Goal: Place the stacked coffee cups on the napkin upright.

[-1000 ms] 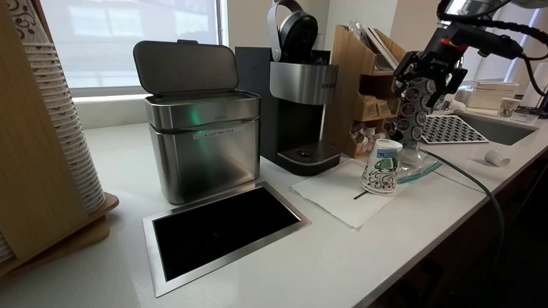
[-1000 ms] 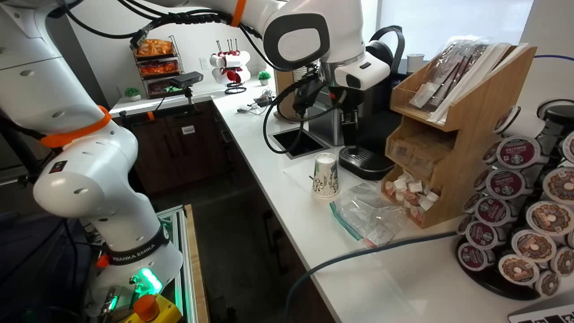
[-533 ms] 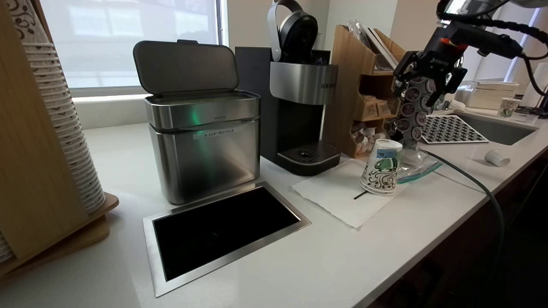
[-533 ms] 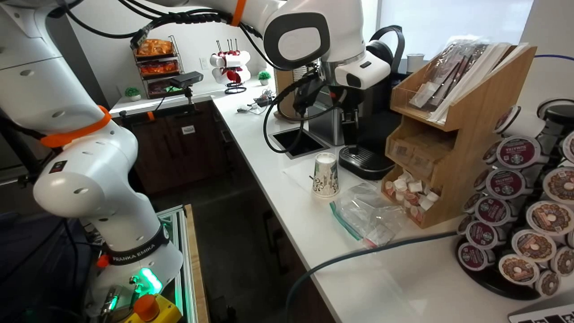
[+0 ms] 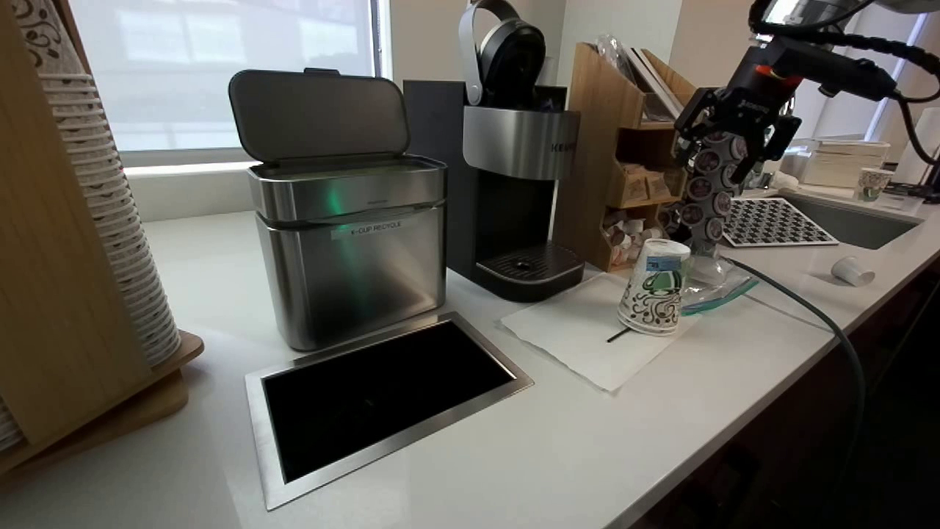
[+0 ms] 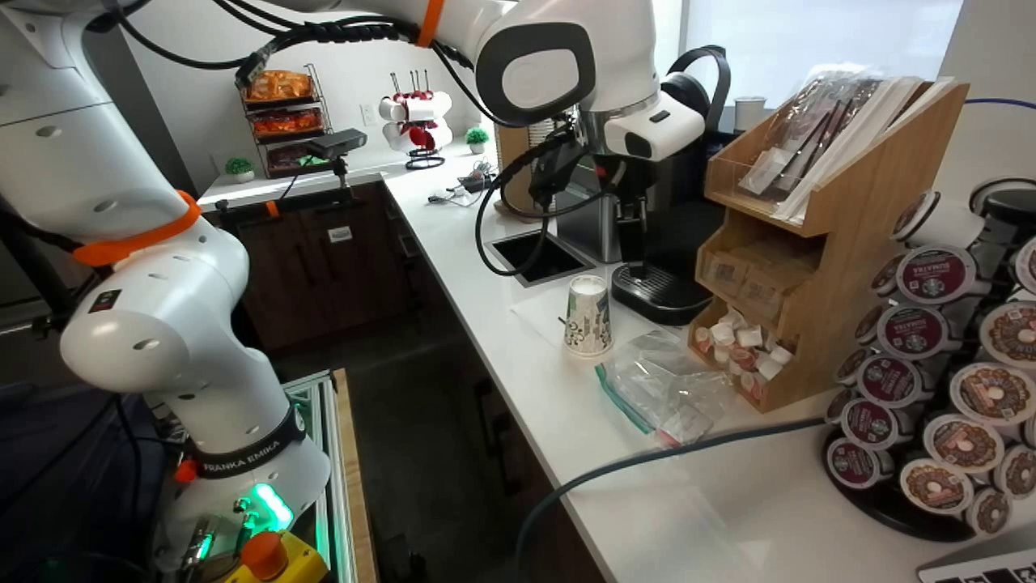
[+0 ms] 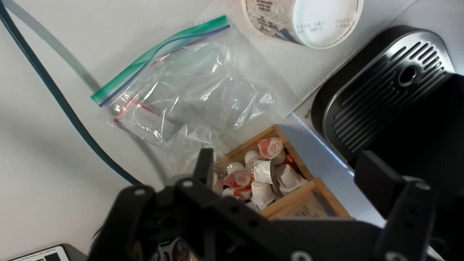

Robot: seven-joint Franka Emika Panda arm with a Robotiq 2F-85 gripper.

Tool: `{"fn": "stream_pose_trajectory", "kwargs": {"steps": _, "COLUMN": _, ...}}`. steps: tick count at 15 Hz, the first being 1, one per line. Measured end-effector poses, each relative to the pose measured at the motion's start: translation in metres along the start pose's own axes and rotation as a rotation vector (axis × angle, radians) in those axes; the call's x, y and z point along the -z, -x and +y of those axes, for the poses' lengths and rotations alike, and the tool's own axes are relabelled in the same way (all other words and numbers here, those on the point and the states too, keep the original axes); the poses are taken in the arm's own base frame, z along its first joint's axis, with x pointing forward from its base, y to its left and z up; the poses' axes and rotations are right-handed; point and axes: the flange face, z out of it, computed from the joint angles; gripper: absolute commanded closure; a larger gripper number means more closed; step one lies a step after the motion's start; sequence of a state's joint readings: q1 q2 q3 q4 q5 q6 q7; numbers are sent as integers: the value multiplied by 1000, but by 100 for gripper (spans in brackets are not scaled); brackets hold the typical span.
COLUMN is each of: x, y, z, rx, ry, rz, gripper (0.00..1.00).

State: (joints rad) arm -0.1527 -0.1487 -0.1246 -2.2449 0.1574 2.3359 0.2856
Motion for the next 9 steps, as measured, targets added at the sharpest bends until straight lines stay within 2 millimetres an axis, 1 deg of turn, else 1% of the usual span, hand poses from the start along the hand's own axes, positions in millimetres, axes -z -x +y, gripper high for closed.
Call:
{"fn": "stream_pose_trajectory", "kwargs": {"steps": 7, "x": -1, "y": 0, "z": 0, "rx": 9, "ry": 14, "rz": 3, "gripper": 0}}
{"fn": "stream_pose_trajectory", "kwargs": {"steps": 9, "x": 0, "y": -3, "z": -2, "rx": 27, "ry": 18, "rz": 36, "gripper": 0}}
